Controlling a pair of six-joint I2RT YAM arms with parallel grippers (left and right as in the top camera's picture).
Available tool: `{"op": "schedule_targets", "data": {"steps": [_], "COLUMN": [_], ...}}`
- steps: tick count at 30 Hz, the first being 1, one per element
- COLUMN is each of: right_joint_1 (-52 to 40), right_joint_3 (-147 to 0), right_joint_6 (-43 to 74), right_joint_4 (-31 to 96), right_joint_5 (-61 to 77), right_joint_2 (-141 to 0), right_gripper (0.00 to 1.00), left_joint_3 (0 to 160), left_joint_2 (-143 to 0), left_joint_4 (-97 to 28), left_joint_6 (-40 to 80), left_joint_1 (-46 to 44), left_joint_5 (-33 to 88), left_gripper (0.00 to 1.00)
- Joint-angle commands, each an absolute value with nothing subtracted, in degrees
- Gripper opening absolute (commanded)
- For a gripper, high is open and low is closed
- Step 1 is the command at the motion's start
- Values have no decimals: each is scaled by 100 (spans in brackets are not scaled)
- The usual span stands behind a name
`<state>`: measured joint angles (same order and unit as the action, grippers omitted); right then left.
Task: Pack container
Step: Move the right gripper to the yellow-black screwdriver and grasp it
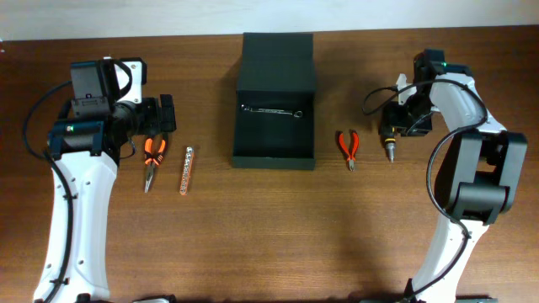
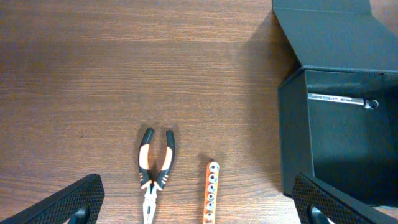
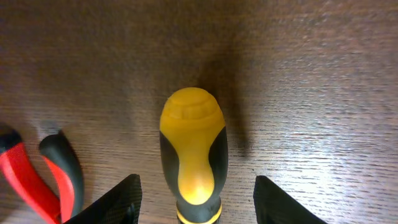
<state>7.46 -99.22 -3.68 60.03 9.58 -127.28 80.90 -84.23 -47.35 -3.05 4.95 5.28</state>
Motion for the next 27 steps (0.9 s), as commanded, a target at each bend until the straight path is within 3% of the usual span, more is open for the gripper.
{"op": "schedule_targets", "data": {"steps": [1,9,21,27], "right_joint_1": [705,703,554,403], "right_joint_3": [-9738,-9544,-9341,-9341], "right_joint_6": [-421,-421,-421,-410], "right_joint_4": [5920,6023,5977,5948], "right_joint_5": [985,982,292,248], "right_joint_2": [-12680,-12680,-12680,-12680], "right_gripper": [57,44,39,30], "left_joint_3": [8202,8202,8202,8202], "left_joint_2": [-8453,-8453,-8453,-8453], "left_joint_4": [-4729,-4729,-4729,-4729], "left_joint_6": [-397,-397,-395,-397], "left_joint_1": [515,515,515,515], "left_joint_5": [486,486,486,486], "left_gripper": [99,99,99,99]}}
